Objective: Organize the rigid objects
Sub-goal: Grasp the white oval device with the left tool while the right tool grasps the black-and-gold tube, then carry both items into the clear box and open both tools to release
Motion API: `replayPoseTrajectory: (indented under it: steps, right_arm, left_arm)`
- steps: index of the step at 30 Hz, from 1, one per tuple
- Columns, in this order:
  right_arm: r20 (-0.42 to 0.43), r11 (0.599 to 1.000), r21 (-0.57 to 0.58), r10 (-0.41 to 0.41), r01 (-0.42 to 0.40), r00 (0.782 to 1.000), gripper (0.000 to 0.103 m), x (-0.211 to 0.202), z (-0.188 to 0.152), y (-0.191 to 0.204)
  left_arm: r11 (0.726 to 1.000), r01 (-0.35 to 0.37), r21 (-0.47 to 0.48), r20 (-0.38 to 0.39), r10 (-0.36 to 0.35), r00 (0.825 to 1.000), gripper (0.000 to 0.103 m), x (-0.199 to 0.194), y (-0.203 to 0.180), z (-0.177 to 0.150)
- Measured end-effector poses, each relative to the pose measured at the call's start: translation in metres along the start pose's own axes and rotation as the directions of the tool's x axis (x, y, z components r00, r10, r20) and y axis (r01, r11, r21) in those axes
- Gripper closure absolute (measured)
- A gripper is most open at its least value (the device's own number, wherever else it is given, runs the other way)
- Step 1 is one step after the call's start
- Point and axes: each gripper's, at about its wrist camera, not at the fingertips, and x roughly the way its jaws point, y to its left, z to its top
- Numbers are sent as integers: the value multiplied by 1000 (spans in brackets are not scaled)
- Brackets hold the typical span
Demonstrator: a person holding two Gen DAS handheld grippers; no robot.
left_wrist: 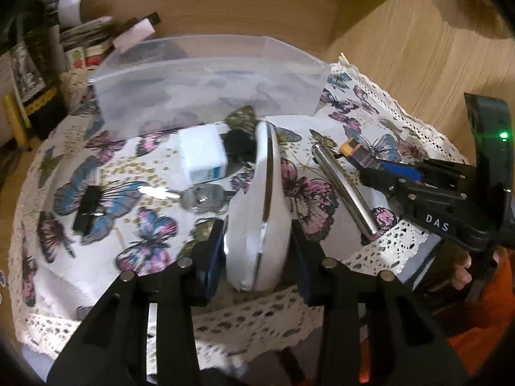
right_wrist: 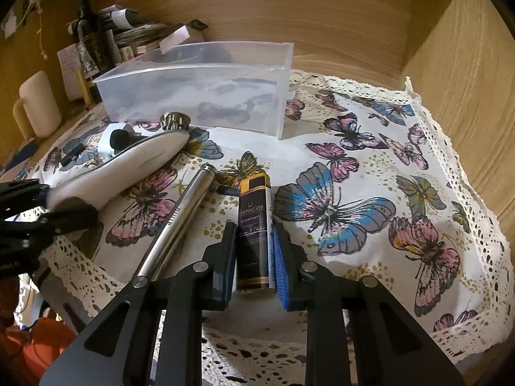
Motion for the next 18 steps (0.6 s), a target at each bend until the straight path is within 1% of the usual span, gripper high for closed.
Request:
replayPoseTrajectory:
  steps: [5, 11, 13, 15, 18]
  right_arm:
    - [-5, 1000, 13, 18, -18, 1000, 81, 3, 2, -2]
    - [15, 1000, 18, 24, -25, 1000, 82, 6, 3, -1]
    - [19, 999, 27, 28, -28, 999, 82, 5, 3, -1]
    - [25, 999, 37, 38, -39, 999, 82, 4, 3, -2]
    - [42, 998, 44, 43, -44, 998, 82, -1, 4, -2]
  left_arm:
    - [999, -4, 33, -6, 4, 1000, 64, 14, -12, 8]
    - [995, -66, 70, 27, 64, 998, 65, 17, -20, 7]
    - [991, -89, 103, 34, 86, 996, 65, 13, -25, 6]
    - [990, -91, 112, 46, 86, 995, 65, 7, -24, 6]
    - [987, -107, 118, 86, 97, 992, 66, -8, -24, 9]
